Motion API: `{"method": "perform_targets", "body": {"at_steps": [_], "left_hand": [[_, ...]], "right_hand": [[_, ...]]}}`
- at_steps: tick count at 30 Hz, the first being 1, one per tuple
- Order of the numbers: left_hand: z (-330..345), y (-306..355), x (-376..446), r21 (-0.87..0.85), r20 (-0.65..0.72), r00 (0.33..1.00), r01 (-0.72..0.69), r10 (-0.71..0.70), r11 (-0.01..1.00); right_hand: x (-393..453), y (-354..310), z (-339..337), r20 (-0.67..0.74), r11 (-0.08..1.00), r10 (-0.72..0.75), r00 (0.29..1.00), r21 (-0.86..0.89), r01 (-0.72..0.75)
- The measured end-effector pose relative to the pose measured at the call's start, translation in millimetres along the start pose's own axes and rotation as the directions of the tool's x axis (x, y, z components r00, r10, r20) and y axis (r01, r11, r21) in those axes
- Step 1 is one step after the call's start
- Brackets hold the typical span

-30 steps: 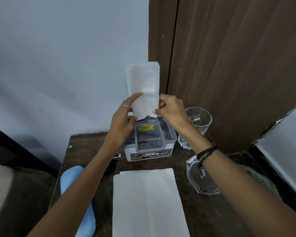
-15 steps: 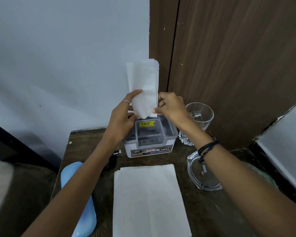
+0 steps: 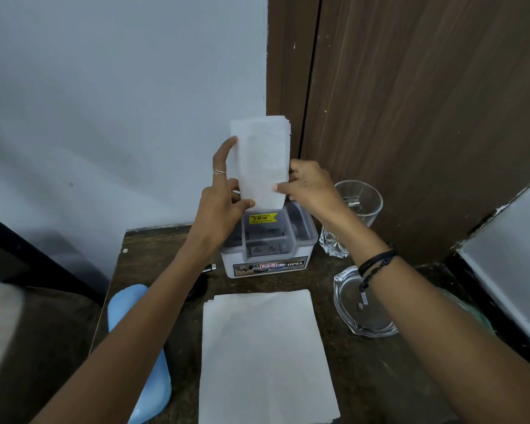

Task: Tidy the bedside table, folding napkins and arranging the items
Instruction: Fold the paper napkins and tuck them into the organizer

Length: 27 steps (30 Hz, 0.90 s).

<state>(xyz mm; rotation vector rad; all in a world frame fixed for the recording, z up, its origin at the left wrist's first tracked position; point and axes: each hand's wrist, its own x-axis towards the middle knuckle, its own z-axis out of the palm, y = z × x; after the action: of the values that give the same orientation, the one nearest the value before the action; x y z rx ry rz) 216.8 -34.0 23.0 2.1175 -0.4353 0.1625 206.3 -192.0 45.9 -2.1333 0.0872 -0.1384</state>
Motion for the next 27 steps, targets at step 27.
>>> {"method": "perform_targets", "body": {"at_steps": [27], "left_hand": [[-4.1, 13.7, 3.1, -0.066, 0.108, 0.989, 0.109, -0.102, 0.992]], "right_hand": [[-2.3, -4.3, -3.7, 0.060, 0.975, -0.004, 0.998, -0.219, 0.017]]}}
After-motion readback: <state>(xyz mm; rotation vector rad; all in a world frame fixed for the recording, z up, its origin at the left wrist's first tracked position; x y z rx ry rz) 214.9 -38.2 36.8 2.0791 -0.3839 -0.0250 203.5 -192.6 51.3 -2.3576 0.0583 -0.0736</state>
